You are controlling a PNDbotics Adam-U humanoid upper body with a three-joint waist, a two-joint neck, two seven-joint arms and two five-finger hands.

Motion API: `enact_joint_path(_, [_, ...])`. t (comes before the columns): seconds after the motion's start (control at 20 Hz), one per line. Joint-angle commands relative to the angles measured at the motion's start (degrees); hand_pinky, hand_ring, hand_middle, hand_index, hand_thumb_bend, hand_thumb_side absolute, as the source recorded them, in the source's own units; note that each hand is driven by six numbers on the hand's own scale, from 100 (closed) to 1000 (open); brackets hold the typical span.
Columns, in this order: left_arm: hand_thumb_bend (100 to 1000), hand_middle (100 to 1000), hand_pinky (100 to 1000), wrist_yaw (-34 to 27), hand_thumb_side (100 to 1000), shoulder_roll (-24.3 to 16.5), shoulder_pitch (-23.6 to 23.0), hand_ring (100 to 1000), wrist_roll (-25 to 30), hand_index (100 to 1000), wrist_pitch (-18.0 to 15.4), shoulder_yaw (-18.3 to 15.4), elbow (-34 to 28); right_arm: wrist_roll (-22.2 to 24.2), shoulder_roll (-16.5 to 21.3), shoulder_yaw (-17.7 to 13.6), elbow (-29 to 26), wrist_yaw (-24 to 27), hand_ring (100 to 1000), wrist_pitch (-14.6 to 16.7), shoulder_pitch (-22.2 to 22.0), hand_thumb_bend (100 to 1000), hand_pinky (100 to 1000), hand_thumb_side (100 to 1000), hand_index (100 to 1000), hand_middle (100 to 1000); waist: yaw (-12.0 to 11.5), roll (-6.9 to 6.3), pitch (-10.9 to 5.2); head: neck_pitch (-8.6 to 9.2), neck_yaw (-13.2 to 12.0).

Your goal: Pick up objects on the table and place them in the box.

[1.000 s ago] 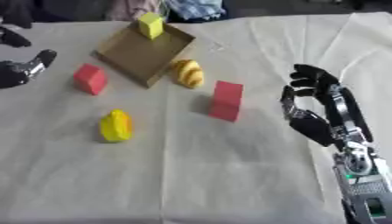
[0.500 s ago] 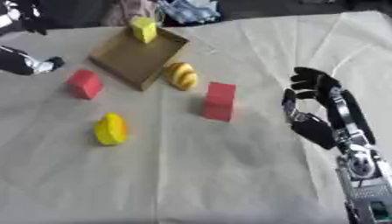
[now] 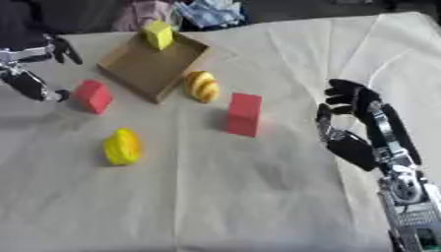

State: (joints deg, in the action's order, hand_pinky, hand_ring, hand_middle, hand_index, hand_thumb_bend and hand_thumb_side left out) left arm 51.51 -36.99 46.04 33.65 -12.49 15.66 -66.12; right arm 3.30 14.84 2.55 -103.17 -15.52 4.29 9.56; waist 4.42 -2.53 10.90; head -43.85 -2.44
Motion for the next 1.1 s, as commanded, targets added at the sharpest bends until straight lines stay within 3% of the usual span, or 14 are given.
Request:
enact_joint_path(0.05, [407,802,810,3.6,117,0.2,1.5,793,-1.2,835,-1.6,-0.6,1.7,0.2,0.9,0.0,-0.7,0.1,736,0.2,0.3,100,693,270,834,709,0.1,-0.32,-1.73,-0.27,-0.2])
enact_joint_path(0.7, [438,854,837,9.6,148,4.5,2.2,843,-7.8,873,-2.3,-2.2,8.5,0.5,0.6,0.3,-0.6,0.4,735,0.2,0.3,100,692,273,834,707,0.8,0.04,-1.41,-0.27,-0.5])
enact_joint_path(0.9, [388,816,815,9.5,115,5.3,2.1,811,-8.4,849,-2.4,-2.6,10.0,0.6,0.5,0.3,-0.6,0.5,734,0.2,0.3,100,692,274,834,707,1.0,0.06,-1.28,-0.27,-0.5])
enact_joint_path(1.1, [227,670,703,8.9,100,5.4,2.2,664,-12.2,734,-1.7,-3.1,9.9,0.5,0.5,0.3,-0.5,0.5,734,0.2,0.3,100,692,276,834,706,1.2,0.06,-1.18,-0.27,-0.5])
